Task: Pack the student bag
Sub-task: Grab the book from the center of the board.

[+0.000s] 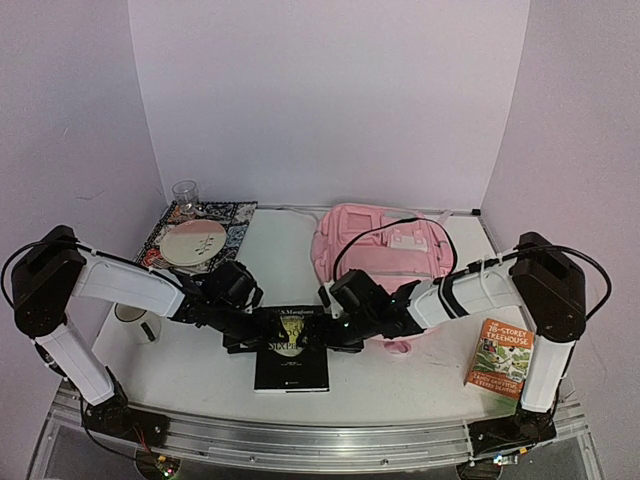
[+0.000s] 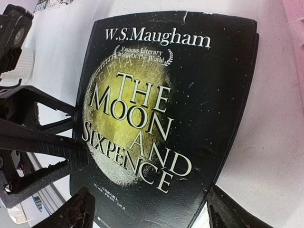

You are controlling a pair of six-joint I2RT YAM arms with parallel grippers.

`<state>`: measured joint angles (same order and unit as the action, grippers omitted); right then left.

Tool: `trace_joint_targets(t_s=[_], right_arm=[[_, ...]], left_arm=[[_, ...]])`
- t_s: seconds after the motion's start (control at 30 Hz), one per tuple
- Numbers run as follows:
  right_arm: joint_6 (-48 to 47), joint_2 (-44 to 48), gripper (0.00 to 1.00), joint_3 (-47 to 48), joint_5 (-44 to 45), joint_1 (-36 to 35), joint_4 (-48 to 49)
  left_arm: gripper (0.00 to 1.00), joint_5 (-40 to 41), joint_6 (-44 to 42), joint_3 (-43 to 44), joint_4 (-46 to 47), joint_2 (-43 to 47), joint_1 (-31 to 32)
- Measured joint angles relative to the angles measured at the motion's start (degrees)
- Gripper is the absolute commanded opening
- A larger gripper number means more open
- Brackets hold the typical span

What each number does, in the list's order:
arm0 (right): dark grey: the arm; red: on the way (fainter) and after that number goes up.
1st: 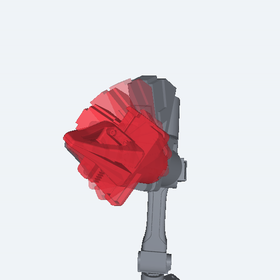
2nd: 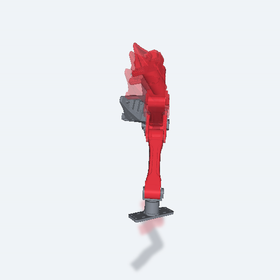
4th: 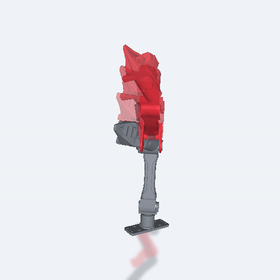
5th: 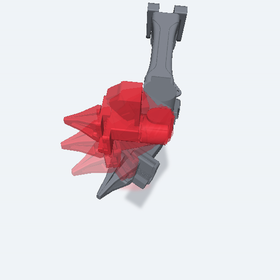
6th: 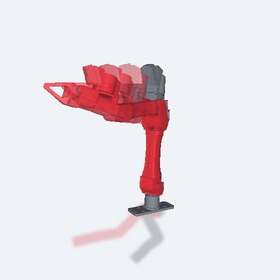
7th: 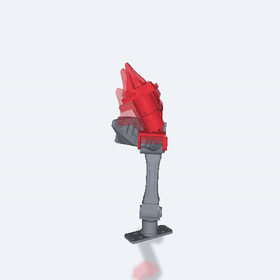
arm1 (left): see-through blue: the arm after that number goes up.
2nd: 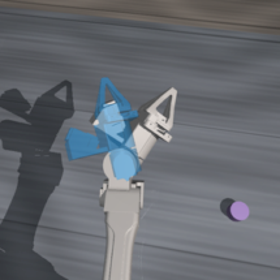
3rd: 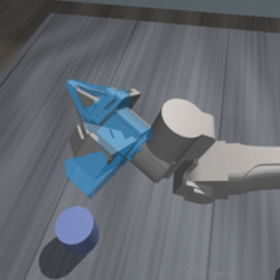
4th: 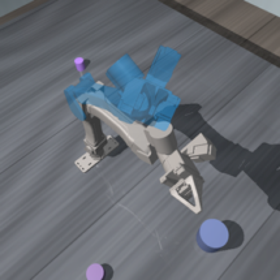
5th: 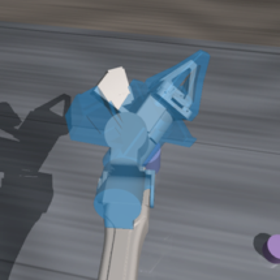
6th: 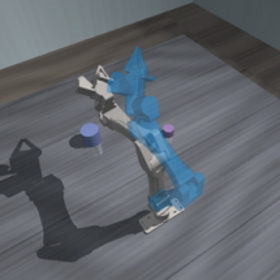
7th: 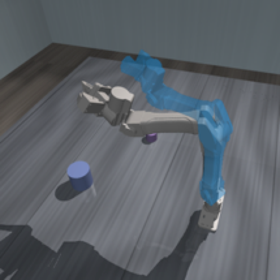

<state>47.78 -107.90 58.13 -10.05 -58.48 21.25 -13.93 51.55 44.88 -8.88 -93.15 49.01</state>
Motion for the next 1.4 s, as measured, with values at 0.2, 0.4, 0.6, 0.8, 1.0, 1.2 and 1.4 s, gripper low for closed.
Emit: trace_joint_targets(t_s=[0.2, 0.4, 0.6, 0.8, 1.0, 1.2, 1.4], right_arm=[[-0.6, 1.0, 0.80, -0.1, -0.1, 0.1, -0.7], [-0.8, 5.6, 0.80, -1.2, 0.1, 0.1, -0.4], [-1.0, 7.0, 0.75, -1.3, 0.3, 0.1, 0.9], [-0.6, 6.7, 0.61, -1.3, 0.4, 0.3, 1.1], [1.8, 4.6, 0.37, -2.8, -3.0, 1.5, 5.7], [6.0, 2.8, 0.01, -6.3, -8.9, 3.7, 14.5], [12.2, 1.4, 0.00, -8.2, -14.9, 4.7, 25.3]], left_arm=[[0.86, 0.1, 0.8, 0.0, 1.0, -0.4, 0.0], [0.86, 0.1, 1.0, 0.0, 2.4, -0.8, -0.1], [0.86, 0.0, 1.0, 0.0, 4.6, -1.5, 0.0], [0.86, 0.0, 1.1, 0.0, 4.8, -1.5, 0.0], [0.86, 0.0, 1.4, -1.1, 6.2, -1.1, 0.0], [0.88, 0.4, 2.3, -3.9, 10.1, 0.4, 0.0], [0.94, 3.4, 3.9, -8.3, 12.2, 6.0, 0.1]])
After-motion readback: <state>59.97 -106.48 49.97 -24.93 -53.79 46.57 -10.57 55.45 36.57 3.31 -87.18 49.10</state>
